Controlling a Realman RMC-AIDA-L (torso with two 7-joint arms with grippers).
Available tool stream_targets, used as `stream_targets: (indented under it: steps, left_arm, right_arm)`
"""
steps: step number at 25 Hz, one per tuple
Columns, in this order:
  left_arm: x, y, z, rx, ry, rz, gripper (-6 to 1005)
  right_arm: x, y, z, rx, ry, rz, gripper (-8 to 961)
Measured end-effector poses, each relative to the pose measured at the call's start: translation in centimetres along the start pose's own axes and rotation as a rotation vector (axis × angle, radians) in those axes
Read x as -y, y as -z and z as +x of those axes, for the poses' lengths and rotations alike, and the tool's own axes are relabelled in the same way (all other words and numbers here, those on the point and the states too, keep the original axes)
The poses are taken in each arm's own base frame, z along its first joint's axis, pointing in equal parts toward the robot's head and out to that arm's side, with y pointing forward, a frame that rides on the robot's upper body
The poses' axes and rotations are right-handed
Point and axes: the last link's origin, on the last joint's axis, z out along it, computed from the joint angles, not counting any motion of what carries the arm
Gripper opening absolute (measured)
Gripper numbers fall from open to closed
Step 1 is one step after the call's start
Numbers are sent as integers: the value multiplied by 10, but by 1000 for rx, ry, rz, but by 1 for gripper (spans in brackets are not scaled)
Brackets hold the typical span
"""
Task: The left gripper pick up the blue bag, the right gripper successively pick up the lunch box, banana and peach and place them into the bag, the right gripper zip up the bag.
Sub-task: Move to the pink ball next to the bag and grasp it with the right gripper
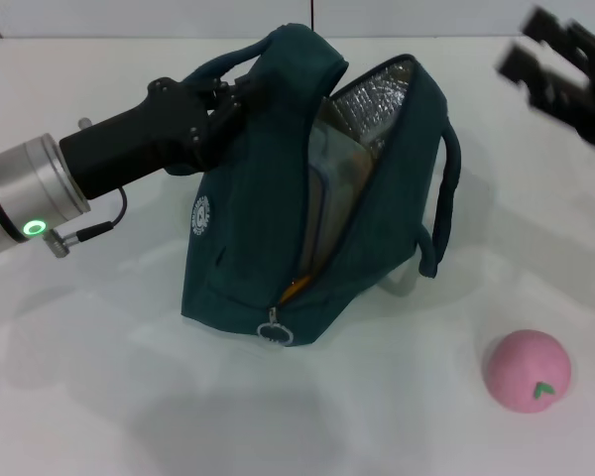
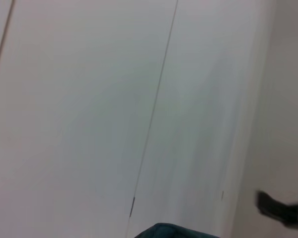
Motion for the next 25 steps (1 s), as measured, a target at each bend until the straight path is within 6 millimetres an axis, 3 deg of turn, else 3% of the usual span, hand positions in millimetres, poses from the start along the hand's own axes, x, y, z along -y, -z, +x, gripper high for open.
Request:
stream_targets:
  steps: [9,14,19,25]
  left_arm:
    - [1,8,-3,0,5,22,34]
    - [1,8,-3,-1,3,25,34]
    - [1,4,-1,-6,2,14,34]
    - [0,3,-1,-8,-3,10,35]
  right_arm:
    - [-28,82,29,-393,45,-122,870]
    - [-34,118,49,-501,80,-43,870]
    - [-33,132,60,-532,108,42,869]
    - [-33,127,76,-599,120,34,869]
